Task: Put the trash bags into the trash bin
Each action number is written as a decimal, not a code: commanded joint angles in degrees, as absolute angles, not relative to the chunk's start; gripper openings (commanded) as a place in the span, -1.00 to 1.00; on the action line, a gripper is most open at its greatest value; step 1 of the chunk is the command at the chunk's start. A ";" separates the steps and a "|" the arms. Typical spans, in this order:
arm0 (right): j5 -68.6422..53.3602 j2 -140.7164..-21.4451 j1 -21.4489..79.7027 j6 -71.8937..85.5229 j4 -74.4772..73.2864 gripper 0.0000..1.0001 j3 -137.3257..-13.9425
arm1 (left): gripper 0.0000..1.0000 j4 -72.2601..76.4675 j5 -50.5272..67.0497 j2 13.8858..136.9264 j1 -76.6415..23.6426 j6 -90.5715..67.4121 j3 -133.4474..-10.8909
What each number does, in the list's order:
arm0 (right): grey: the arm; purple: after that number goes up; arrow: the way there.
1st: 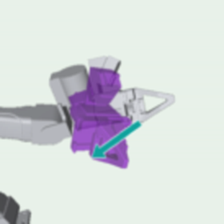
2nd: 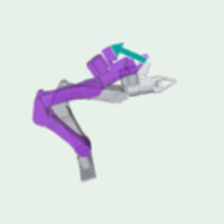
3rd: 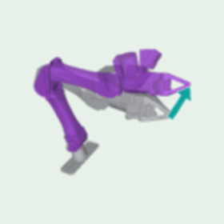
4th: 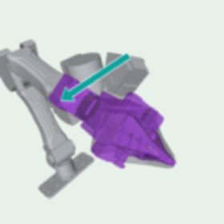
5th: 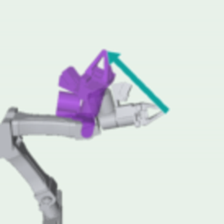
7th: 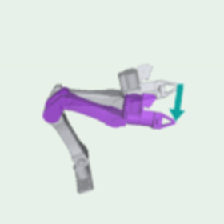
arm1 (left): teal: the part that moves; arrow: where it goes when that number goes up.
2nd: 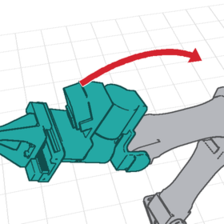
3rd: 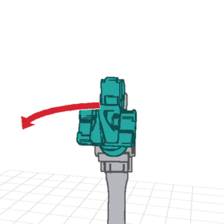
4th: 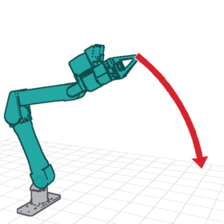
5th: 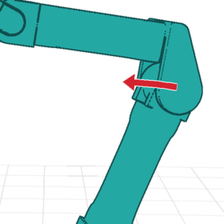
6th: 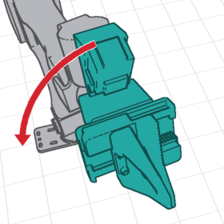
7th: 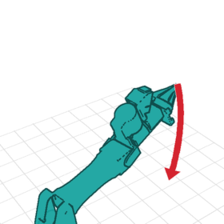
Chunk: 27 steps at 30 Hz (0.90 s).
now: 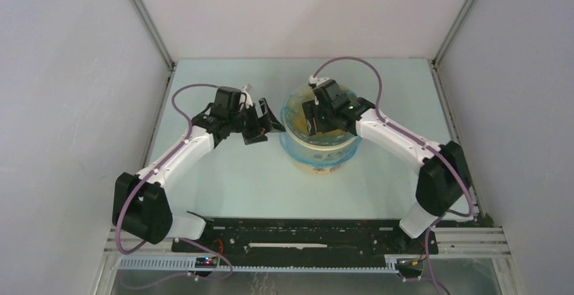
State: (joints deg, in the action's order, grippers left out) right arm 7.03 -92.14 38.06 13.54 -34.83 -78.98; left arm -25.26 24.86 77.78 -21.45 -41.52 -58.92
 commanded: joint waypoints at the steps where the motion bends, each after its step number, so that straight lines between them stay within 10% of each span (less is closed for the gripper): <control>1: 6.21 -97.96 38.91 16.20 -31.23 0.49 -76.32 | 0.75 -24.52 27.52 77.88 -21.79 -41.24 -62.77; 27: 4.00 -102.78 37.84 14.35 -12.71 0.55 -66.88 | 0.84 -25.59 25.54 76.17 -22.73 -41.07 -63.09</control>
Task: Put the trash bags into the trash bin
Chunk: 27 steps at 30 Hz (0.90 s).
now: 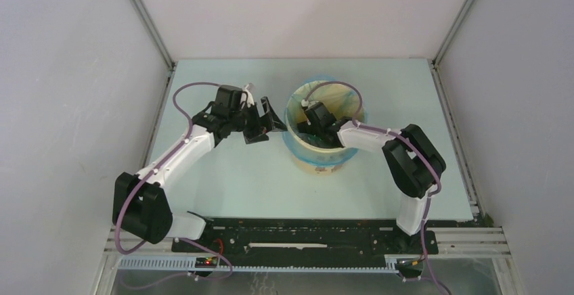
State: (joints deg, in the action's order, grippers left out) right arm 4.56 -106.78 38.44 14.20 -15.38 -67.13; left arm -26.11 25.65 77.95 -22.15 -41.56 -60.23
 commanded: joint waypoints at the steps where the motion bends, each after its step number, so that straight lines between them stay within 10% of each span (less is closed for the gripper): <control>1: 3.96 -101.25 37.80 15.01 -14.38 0.55 -67.48 | 0.84 -25.31 25.45 76.19 -22.83 -41.24 -62.92; 27: -4.20 -111.94 35.56 17.47 -17.47 0.51 -70.04 | 0.79 -20.87 23.28 78.24 -25.58 -43.03 -59.09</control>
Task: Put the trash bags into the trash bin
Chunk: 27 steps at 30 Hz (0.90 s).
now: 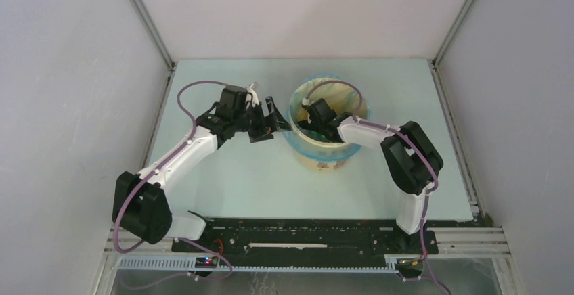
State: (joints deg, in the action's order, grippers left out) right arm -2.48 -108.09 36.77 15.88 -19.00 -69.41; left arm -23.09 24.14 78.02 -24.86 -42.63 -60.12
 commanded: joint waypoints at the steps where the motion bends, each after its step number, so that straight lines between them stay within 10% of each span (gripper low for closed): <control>1: -3.95 -111.48 35.55 17.49 -17.58 0.51 -70.09 | 0.79 -20.91 23.06 78.04 -25.58 -42.98 -58.77; 27: -1.30 -89.29 34.73 17.66 -36.65 0.59 -86.55 | 0.76 -26.82 18.01 72.94 -25.58 -38.17 -57.93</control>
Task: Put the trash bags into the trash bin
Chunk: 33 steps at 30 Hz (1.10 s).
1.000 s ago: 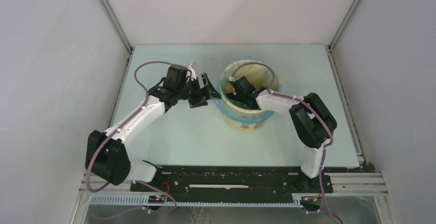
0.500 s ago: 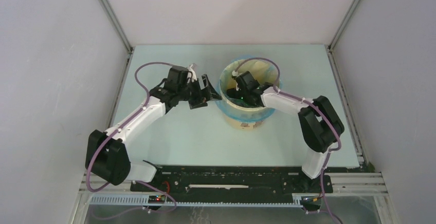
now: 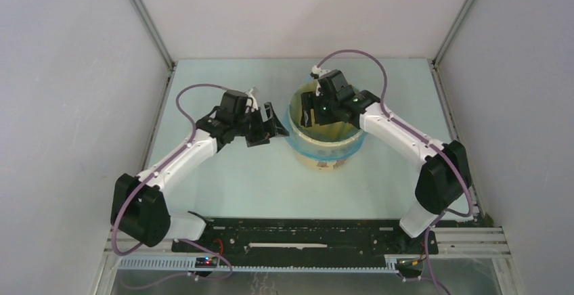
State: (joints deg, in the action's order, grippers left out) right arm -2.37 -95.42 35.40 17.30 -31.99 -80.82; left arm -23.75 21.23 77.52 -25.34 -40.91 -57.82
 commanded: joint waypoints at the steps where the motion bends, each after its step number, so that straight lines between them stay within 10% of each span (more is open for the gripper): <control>1: -1.12 -87.82 34.72 17.48 -37.55 0.59 -87.11 | 0.78 -28.50 16.73 71.51 -25.58 -37.82 -58.25; 8: 1.29 -73.05 34.63 14.74 -41.85 0.99 -89.76 | 1.00 -38.96 2.84 57.86 -25.58 -35.00 -64.33; 21: 18.97 -58.14 35.99 14.40 -58.82 1.00 -117.01 | 1.00 -45.86 -12.37 55.37 -25.48 -23.75 -108.10; 33: 19.29 -59.15 36.01 11.19 -56.62 1.00 -127.88 | 1.00 -42.13 -14.56 56.85 -25.42 -16.88 -121.93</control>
